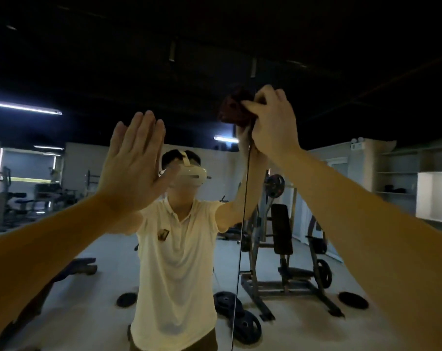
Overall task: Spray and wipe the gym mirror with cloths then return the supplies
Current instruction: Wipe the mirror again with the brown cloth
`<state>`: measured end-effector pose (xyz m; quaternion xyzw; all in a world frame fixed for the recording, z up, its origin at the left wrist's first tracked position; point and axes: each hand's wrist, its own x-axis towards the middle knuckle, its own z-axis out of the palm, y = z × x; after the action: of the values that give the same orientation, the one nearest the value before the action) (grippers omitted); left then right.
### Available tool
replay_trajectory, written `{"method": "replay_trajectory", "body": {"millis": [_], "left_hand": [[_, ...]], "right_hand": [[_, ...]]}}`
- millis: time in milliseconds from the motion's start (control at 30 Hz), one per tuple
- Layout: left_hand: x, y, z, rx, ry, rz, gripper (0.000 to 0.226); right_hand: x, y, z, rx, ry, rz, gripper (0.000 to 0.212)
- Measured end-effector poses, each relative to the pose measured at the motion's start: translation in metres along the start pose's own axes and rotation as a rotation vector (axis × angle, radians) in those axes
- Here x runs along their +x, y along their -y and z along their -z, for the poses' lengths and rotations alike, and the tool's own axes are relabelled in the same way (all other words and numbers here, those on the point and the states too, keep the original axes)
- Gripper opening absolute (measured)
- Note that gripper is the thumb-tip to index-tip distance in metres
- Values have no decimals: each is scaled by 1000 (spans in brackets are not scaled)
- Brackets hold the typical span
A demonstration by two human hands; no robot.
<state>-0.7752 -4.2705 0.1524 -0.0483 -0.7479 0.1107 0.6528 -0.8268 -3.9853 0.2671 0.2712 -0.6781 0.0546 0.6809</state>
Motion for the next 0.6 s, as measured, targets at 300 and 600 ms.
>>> {"method": "replay_trajectory", "body": {"millis": [300, 600], "left_hand": [[-5, 6, -14, 69, 9, -7, 98], [-8, 11, -14, 58, 27, -25, 97]], "right_hand": [[-164, 73, -19, 48, 169, 208, 60], [14, 34, -10, -167, -74, -96, 39]]}}
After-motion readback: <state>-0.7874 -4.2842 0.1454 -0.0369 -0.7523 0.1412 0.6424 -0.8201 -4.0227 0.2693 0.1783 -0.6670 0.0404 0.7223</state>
